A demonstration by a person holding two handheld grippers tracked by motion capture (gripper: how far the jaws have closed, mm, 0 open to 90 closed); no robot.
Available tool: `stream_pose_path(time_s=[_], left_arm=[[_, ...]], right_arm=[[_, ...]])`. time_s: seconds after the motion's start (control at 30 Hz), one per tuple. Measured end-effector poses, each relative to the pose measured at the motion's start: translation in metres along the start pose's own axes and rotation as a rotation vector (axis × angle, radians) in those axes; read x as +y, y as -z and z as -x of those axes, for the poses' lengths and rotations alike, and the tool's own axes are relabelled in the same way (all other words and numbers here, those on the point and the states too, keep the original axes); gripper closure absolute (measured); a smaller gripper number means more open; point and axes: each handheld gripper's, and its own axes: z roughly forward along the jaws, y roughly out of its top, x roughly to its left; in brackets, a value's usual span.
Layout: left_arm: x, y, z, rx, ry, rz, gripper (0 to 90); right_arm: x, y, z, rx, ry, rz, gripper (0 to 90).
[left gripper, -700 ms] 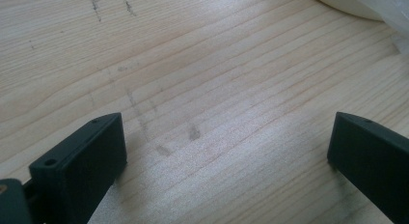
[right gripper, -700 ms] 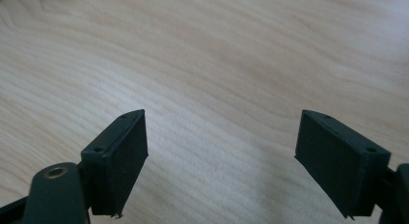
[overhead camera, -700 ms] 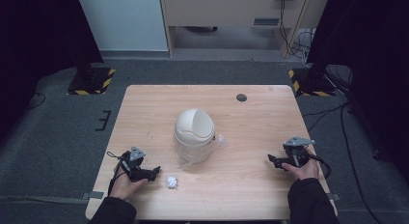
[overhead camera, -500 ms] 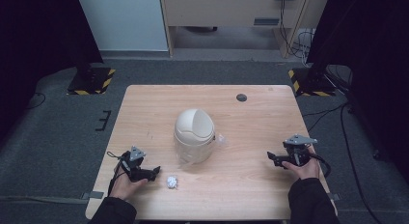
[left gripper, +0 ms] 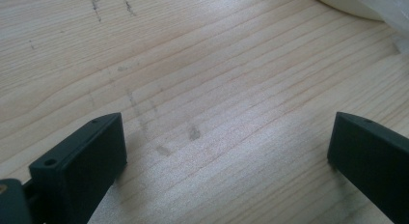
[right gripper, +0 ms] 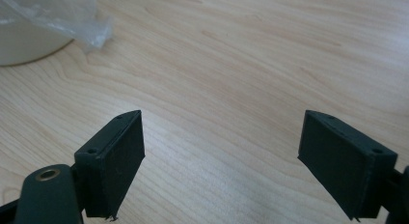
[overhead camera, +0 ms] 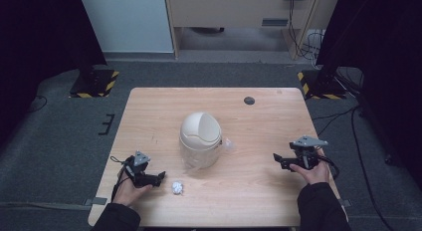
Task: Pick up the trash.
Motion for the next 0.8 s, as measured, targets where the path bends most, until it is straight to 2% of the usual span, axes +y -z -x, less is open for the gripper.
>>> stream_pose_path(time_s=[0.03, 0.23, 0.33, 0.43, 0.5, 0.8], left_arm=[[0.0, 0.0, 0.0, 0.0, 0.0, 0.0, 0.0], [0.0, 0.0, 0.0, 0.0, 0.0, 0.0, 0.0], [0.0, 0.0, 0.0, 0.0, 0.0, 0.0, 0.0], [0.0, 0.0, 0.0, 0.0, 0.0, 0.0, 0.0], [0.0, 0.0, 0.0, 0.0, 0.0, 0.0, 0.0], [0.0, 0.0, 0.0, 0.001, 0.0, 0.0, 0.0]], right_arm=[[0.004, 0.002, 0.0, 0.001, 0.004, 0.022, 16.4], [0.017, 0.009, -0.006, 0.008, 0.008, 0.067, 16.2], [0.028, 0.017, -0.011, 0.011, 0.033, 0.101, 16.3], [0.034, 0.02, -0.012, 0.013, 0.036, 0.123, 16.3], [0.043, 0.026, -0.015, 0.028, 0.035, 0.147, 16.3], [0.063, 0.038, -0.024, 0.051, 0.076, 0.187, 16.4]])
